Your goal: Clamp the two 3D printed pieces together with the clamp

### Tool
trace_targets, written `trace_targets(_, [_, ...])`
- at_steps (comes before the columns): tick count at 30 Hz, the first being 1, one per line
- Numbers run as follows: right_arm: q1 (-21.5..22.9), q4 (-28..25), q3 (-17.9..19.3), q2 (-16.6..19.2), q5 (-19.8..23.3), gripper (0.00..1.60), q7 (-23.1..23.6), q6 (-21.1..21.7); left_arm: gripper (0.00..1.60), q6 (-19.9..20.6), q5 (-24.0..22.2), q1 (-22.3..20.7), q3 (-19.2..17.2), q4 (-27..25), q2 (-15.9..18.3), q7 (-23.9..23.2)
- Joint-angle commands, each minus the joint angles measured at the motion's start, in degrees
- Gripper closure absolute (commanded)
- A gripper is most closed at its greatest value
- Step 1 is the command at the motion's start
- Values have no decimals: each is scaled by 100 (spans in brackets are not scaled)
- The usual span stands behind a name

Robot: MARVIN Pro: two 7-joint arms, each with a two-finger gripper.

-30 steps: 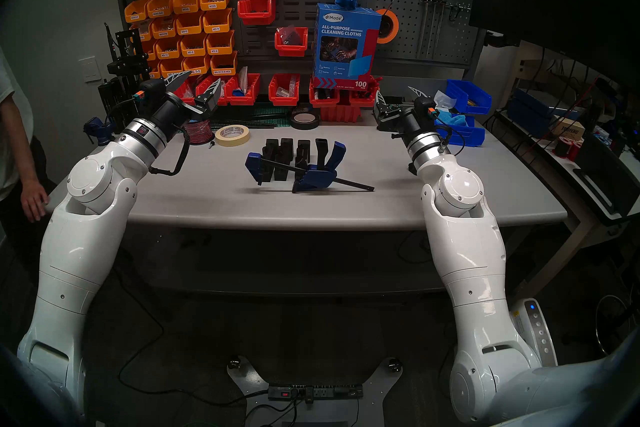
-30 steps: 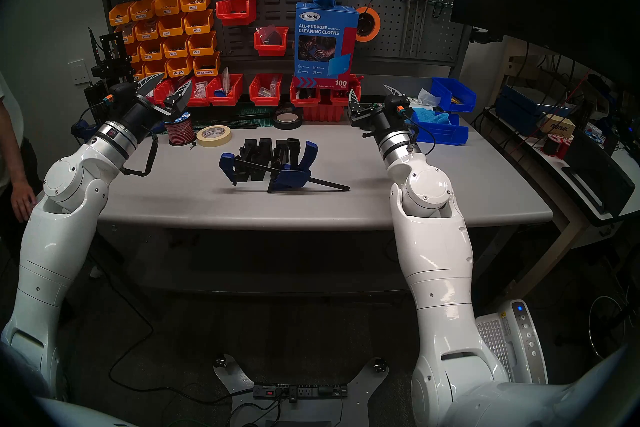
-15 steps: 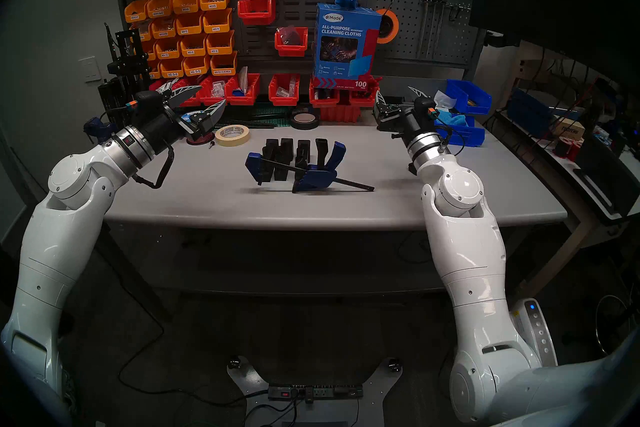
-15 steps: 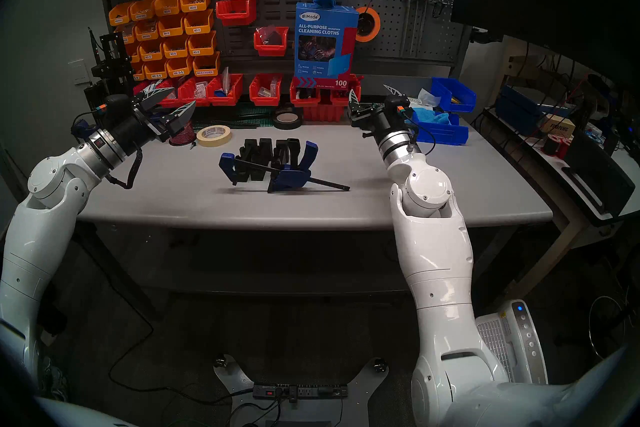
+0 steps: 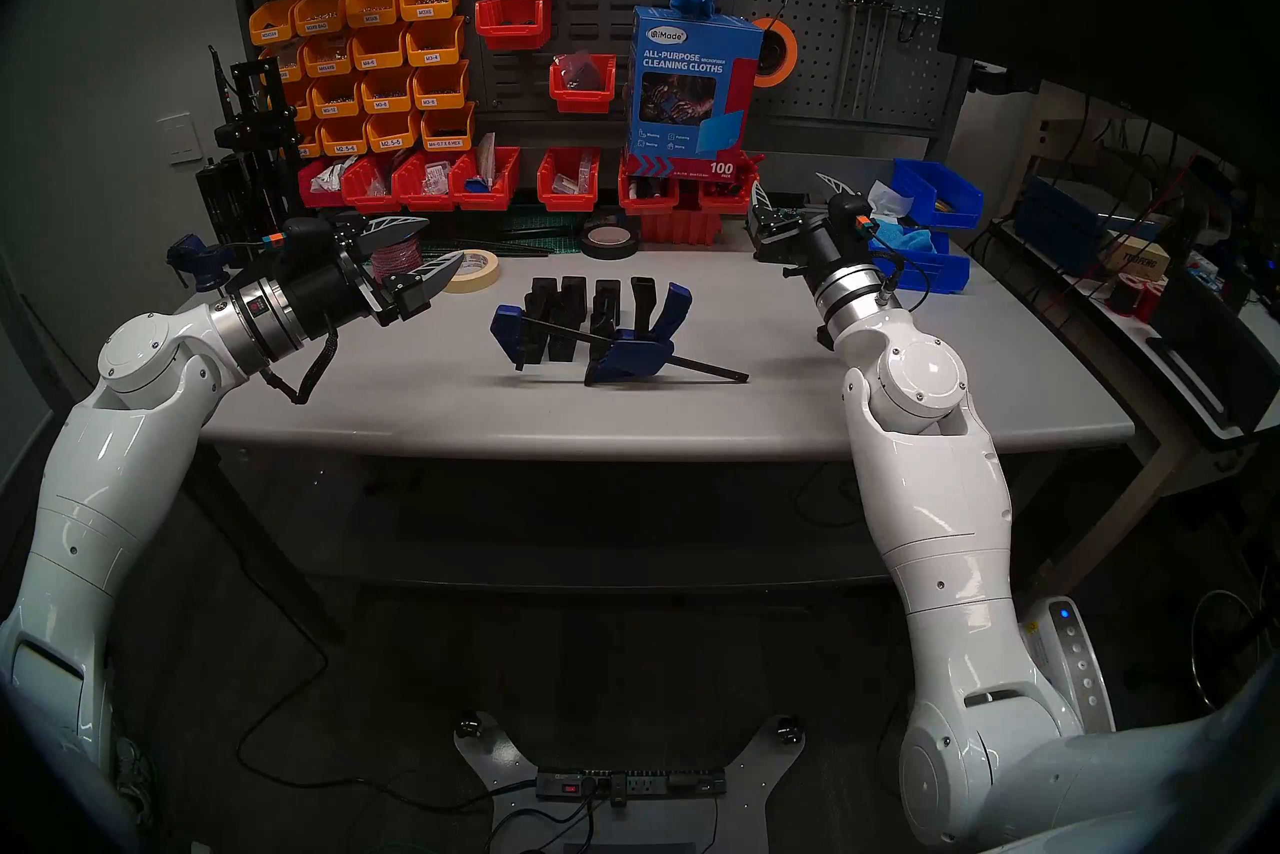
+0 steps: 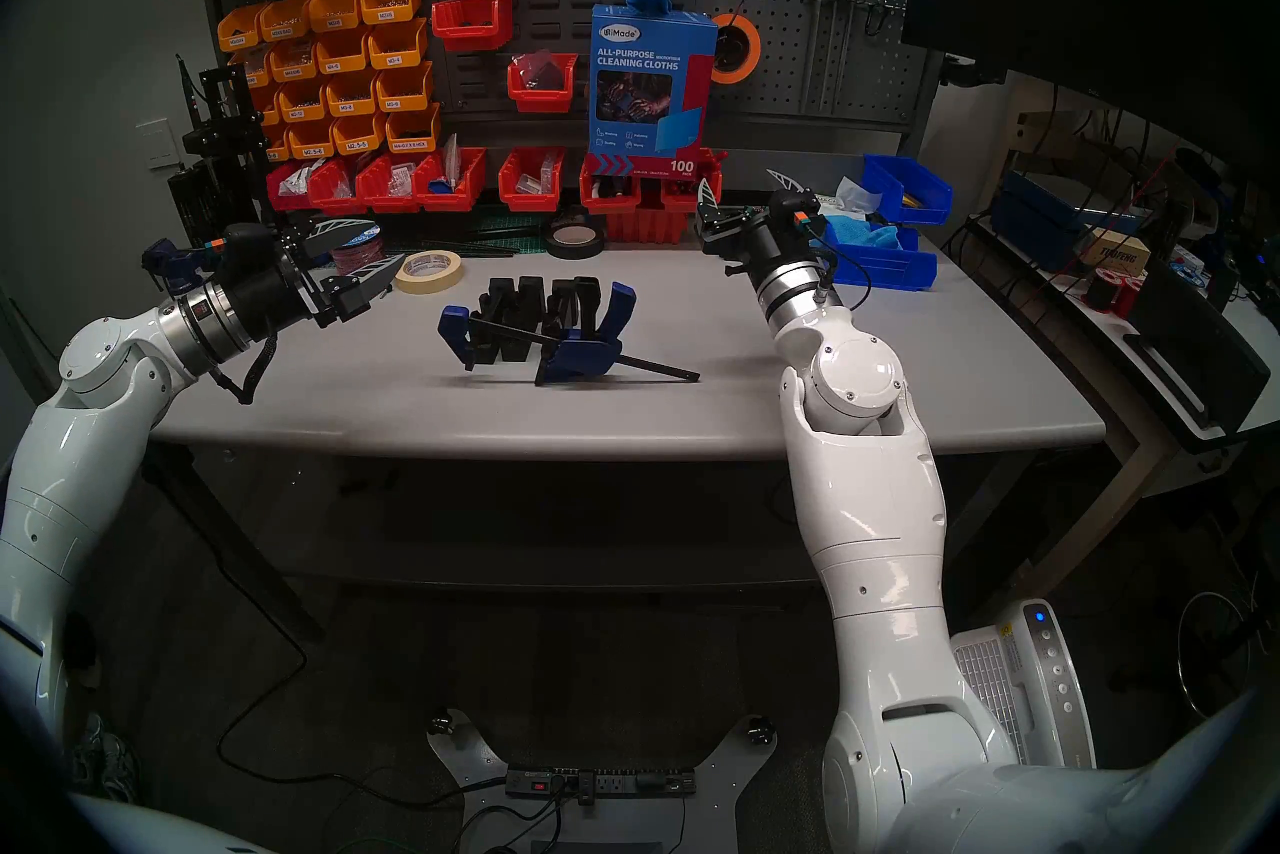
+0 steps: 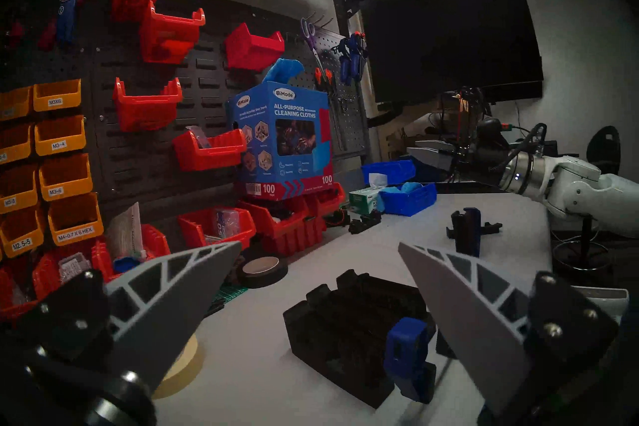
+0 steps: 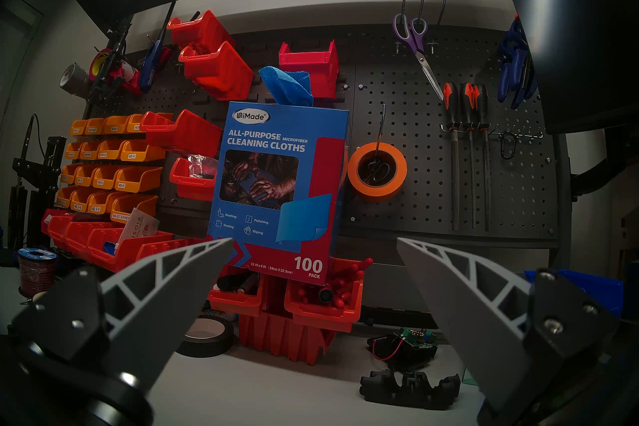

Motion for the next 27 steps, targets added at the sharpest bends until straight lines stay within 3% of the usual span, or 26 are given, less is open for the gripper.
trace_targets(1, [155, -191, -4, 0, 4, 0, 9, -39, 0, 19, -118, -619, 67, 135, 50, -333])
trace_targets(20, [155, -190, -4, -1, 3, 0, 9, -39, 0, 317, -208, -1501, 656, 1110, -84, -1607])
trace_targets(21, [155, -190, -4, -1, 3, 0, 9, -39, 0, 299, -177, -1396, 588, 1046, -103, -1549])
trace_targets(27, [155, -189, -4, -1, 3, 0, 9, -40, 0, 244, -67, -1721, 805, 1341, -293, -1717])
